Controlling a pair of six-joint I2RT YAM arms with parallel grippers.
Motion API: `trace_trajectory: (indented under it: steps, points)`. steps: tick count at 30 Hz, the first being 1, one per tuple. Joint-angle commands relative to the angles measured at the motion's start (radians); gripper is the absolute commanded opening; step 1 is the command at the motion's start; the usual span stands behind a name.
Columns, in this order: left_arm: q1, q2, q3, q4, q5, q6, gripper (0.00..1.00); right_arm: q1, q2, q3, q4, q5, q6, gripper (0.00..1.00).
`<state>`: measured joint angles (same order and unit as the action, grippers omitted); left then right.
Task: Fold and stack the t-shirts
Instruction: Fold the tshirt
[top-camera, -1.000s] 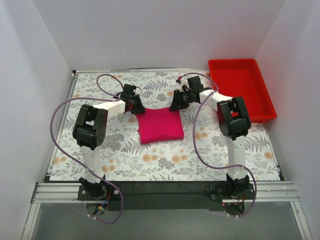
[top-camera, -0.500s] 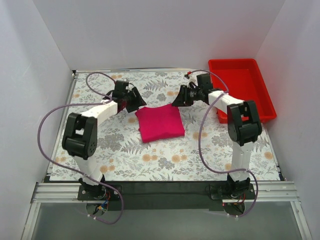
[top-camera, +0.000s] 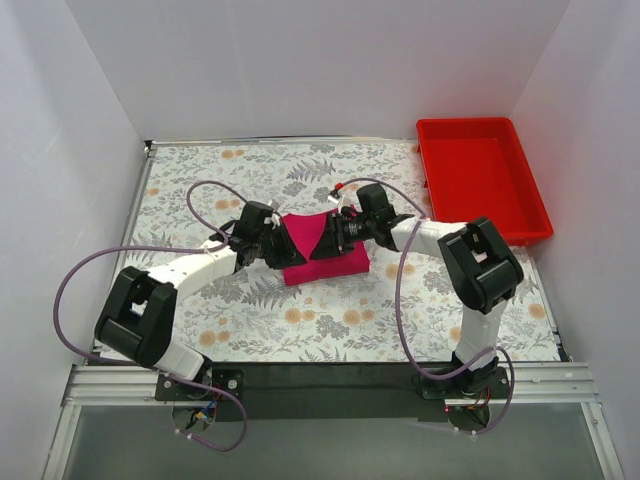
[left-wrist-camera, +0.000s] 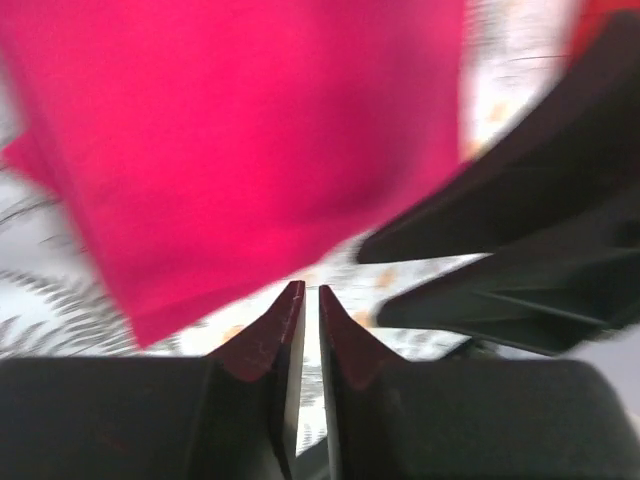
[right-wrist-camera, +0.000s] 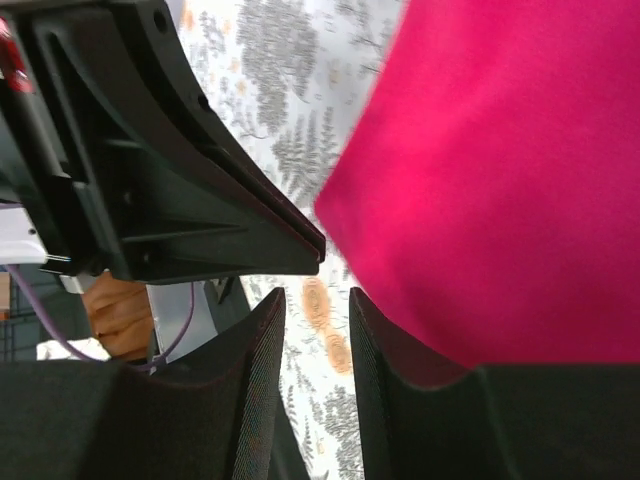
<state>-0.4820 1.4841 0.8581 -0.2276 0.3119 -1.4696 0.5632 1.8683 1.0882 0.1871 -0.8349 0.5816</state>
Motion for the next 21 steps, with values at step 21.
trace_trajectory:
  steps: [21]
  points:
    - [0.042, 0.1, -0.182, -0.065, -0.162, 0.025, 0.0, -0.2, 0.035, -0.301, 0.155, -0.052, -0.066, 0.29]
